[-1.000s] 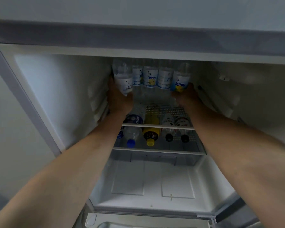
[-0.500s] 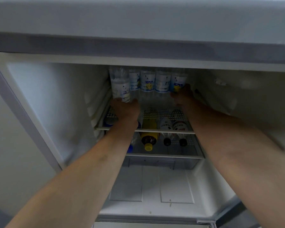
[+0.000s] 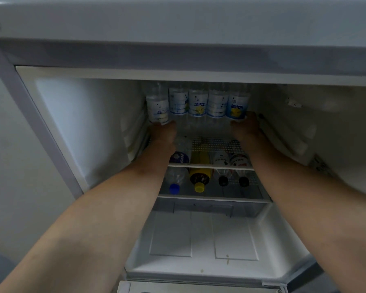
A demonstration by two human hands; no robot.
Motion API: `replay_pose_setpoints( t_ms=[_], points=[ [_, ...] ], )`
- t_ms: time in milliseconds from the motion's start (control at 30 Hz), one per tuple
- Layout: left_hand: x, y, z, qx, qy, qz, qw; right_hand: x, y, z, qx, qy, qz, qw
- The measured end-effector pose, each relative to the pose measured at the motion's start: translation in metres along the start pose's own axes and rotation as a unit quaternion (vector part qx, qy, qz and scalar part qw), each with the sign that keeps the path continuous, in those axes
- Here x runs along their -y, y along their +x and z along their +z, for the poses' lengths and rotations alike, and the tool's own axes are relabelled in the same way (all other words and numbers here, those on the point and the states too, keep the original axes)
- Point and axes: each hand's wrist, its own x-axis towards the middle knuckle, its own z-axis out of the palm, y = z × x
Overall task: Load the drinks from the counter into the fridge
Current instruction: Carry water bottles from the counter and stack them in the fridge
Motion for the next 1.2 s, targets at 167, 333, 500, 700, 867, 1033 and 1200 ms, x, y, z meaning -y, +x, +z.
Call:
replay_pose_setpoints(
  t_ms=[167, 333, 500, 700, 867, 1033, 1200],
  points=[
    [0.000, 0.007, -0.008, 0.001, -0.003, -0.011, 1.000, -0.001, -0.017, 0.001, -0.012, 0.031, -0.015, 0.999],
    [-0.002, 0.005, -0.009, -0.005, 0.014, -0.016, 1.000, -0.002, -0.032, 0.003, -0.016, 0.069, -0.027, 0.997],
    [-0.002, -0.018, -0.002, -0.034, -0.040, 0.009, 0.999, 0.000, -0.053, 0.004, -0.044, 0.134, -0.017, 0.990],
    [0.002, -0.065, 0.003, -0.015, -0.087, 0.086, 0.992, -0.001, -0.094, 0.001, -0.062, 0.181, -0.004, 0.982],
    [0.028, -0.092, -0.004, 0.035, -0.101, 0.116, 0.987, -0.004, -0.134, -0.013, -0.103, 0.221, -0.024, 0.970],
    [0.061, -0.116, -0.001, 0.024, -0.037, 0.167, 0.985, -0.024, -0.176, -0.032, -0.112, 0.214, -0.044, 0.969],
    [0.086, -0.156, -0.006, 0.055, -0.032, 0.219, 0.974, -0.049, -0.219, -0.056, -0.106, 0.218, -0.023, 0.970]
  ],
)
